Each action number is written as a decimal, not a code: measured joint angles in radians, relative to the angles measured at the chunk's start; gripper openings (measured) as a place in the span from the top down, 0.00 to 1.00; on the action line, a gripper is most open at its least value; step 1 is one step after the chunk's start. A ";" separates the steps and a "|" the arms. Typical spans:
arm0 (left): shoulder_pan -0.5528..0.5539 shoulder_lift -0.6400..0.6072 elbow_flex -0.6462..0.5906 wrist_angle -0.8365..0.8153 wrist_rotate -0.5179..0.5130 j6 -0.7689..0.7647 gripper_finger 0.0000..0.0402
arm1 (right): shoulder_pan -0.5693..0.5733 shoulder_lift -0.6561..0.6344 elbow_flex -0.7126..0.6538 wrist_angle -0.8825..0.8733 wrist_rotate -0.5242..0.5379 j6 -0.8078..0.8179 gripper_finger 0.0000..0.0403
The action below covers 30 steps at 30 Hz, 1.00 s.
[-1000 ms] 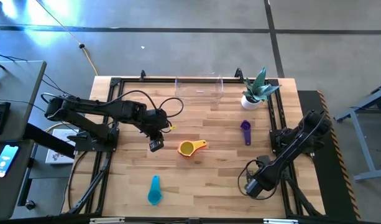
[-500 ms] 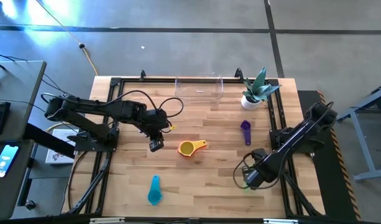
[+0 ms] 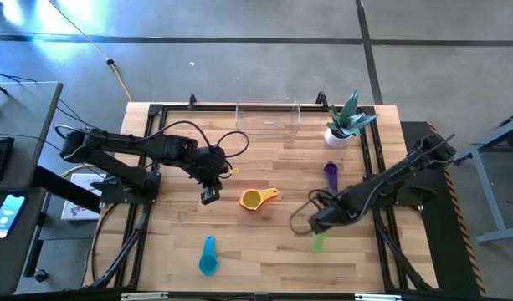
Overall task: Nest measuring cups in basket
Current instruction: Move the green measuring cup to the center
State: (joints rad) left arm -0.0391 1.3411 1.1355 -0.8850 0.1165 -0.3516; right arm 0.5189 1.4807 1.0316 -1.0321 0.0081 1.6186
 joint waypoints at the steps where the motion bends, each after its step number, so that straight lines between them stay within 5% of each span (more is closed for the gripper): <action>1: 0.000 0.000 0.000 0.012 0.000 0.005 0.89 | -0.020 0.000 0.015 -0.001 0.008 -0.032 1.00; 15: 0.000 0.000 0.000 0.063 0.000 -0.039 0.89 | -0.334 0.000 0.121 -0.001 0.023 -0.588 1.00; 30: 0.000 0.000 0.000 0.105 0.000 -0.375 0.89 | -0.652 0.000 0.214 -0.001 -0.011 -1.367 1.00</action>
State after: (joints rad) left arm -0.0387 1.3411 1.1352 -0.7795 0.1166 -0.7264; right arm -0.1327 1.4811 1.2454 -1.0327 -0.0025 0.2519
